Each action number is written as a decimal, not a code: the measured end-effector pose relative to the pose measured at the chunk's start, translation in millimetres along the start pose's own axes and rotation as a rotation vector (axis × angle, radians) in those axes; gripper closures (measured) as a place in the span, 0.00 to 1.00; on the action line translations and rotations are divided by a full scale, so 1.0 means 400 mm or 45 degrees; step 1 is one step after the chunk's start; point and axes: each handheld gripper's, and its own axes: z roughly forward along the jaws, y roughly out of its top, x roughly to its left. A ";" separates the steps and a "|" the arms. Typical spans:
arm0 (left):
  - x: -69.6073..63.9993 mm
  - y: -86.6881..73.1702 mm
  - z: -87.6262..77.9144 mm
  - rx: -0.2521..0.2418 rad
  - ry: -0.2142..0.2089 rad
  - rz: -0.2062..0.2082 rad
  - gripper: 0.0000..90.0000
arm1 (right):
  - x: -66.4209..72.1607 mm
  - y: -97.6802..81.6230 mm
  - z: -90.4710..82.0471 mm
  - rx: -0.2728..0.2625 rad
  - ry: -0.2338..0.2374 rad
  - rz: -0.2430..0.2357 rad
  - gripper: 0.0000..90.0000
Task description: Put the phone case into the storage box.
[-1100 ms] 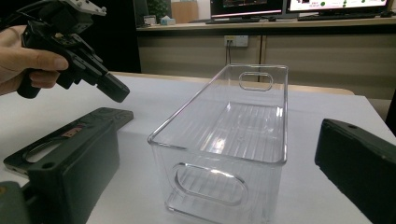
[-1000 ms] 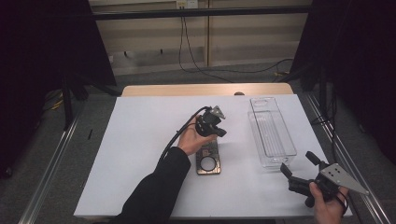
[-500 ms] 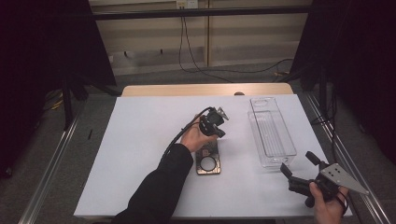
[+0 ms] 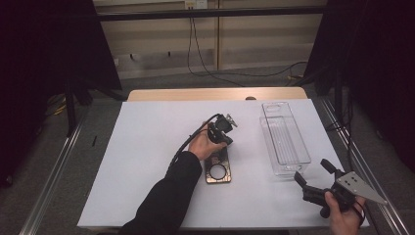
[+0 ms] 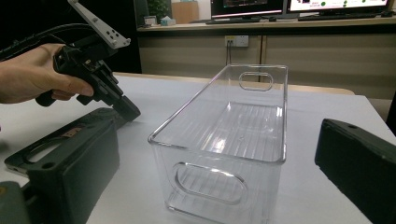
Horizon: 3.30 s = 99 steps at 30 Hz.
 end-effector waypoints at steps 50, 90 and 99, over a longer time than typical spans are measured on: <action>0.076 -0.176 -0.086 -0.098 0.054 -0.154 1.00 | 0.001 0.000 -0.001 0.000 -0.005 0.001 0.00; 0.076 -0.295 -0.152 -0.177 0.046 -0.232 1.00 | 0.003 -0.001 0.000 0.005 -0.007 -0.002 0.00; 0.080 -0.328 -0.168 -0.206 0.052 -0.259 1.00 | 0.003 -0.001 0.000 0.007 -0.008 -0.003 0.00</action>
